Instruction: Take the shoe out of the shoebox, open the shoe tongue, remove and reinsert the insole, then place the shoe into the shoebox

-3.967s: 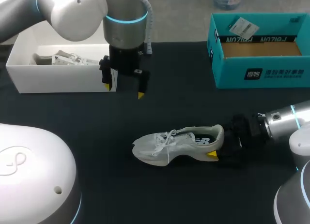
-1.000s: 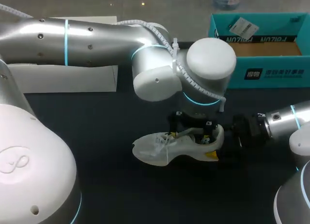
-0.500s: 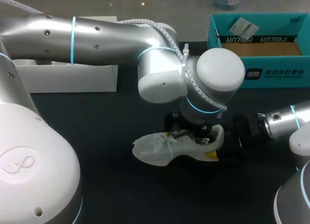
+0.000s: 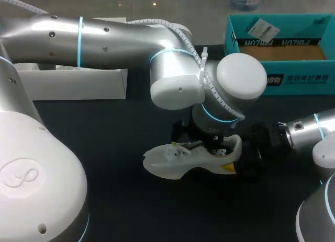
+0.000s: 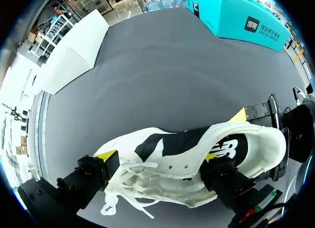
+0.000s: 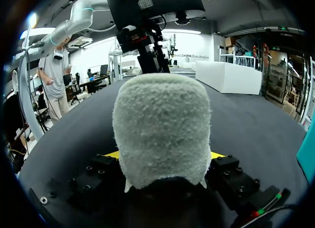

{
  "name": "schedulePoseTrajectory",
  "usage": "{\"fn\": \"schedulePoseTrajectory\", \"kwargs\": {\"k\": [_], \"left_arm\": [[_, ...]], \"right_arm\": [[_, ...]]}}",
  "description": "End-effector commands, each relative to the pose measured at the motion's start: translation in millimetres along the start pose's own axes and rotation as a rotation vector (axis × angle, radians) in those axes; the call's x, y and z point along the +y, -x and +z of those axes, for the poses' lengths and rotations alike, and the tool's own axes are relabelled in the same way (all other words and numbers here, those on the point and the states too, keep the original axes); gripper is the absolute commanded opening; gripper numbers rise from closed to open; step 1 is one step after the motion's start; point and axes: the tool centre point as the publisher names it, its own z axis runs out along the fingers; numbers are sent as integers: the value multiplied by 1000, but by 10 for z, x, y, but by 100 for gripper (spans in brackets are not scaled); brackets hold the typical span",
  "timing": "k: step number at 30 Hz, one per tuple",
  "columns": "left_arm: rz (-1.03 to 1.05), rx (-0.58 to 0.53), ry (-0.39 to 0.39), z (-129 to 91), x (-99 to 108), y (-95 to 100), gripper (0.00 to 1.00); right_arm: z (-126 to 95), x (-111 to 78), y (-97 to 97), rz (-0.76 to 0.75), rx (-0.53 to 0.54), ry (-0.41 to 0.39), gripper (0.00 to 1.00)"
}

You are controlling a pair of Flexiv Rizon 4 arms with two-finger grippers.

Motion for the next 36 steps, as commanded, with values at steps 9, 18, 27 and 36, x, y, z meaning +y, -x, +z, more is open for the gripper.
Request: {"fn": "schedulePoseTrajectory", "kwargs": {"k": [9, 18, 27, 36], "left_arm": [[-145, 36, 13, -218, 77, 184, 91], [-131, 96, 109, -344, 119, 189, 33], [-97, 196, 279, -387, 123, 205, 0], [-81, 307, 362, -519, 72, 457, 0]], "right_arm": [[25, -45, 19, 0, -2, -3, 0], [25, -45, 19, 0, -2, -3, 0], [25, -45, 19, 0, -2, -3, 0], [25, -45, 19, 0, -2, -3, 0]]}}
